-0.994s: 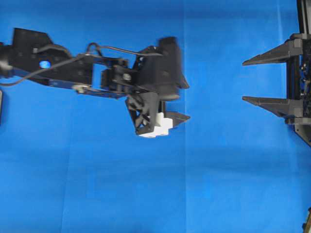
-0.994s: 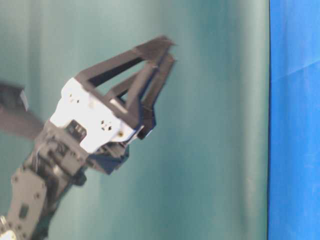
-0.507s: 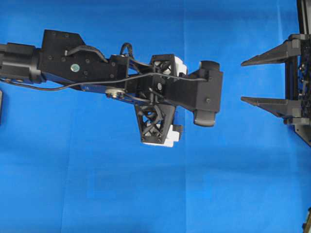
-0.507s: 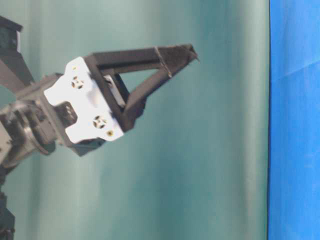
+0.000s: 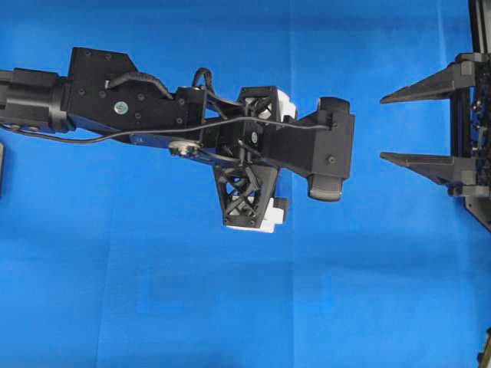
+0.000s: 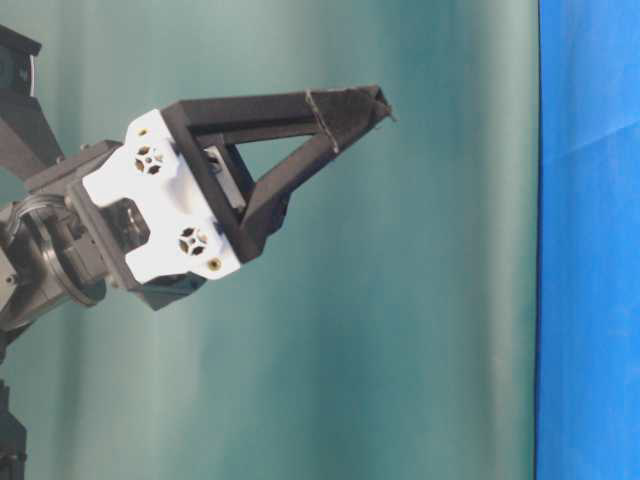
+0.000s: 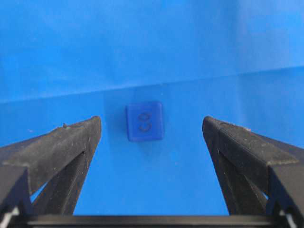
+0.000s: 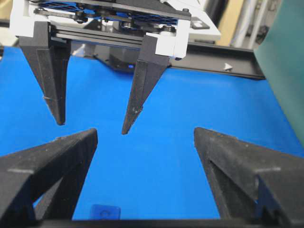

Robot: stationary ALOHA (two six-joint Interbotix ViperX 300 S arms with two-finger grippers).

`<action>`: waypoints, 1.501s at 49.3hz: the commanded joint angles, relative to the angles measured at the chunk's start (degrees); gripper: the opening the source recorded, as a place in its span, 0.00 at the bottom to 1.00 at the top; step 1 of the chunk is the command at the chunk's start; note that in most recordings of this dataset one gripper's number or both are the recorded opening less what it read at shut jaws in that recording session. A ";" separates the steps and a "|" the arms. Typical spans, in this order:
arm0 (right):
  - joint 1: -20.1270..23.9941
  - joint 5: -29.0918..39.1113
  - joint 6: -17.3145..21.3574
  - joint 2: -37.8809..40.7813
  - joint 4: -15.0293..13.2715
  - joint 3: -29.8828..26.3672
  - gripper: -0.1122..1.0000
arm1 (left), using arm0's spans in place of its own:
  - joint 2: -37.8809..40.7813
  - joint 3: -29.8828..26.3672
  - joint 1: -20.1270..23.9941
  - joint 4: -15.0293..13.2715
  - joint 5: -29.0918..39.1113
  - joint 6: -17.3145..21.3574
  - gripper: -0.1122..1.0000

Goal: Handover the blue block to the right arm after grasping it with the left arm, then place it in the designated position.
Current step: 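Lower the left gripper around the blue cube and close on it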

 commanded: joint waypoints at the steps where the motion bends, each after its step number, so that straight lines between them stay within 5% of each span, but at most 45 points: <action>1: -0.09 -0.18 0.18 0.35 0.18 -1.58 0.95 | -1.14 -1.23 -0.09 0.18 -0.18 -0.09 0.92; 59: -0.09 0.18 0.18 0.35 0.18 -1.76 0.95 | -1.32 -0.44 0.00 0.09 -0.53 -0.35 0.92; 74: 0.00 0.18 0.18 0.53 0.18 -1.76 0.95 | -0.44 7.65 0.00 0.09 -9.58 -3.60 0.92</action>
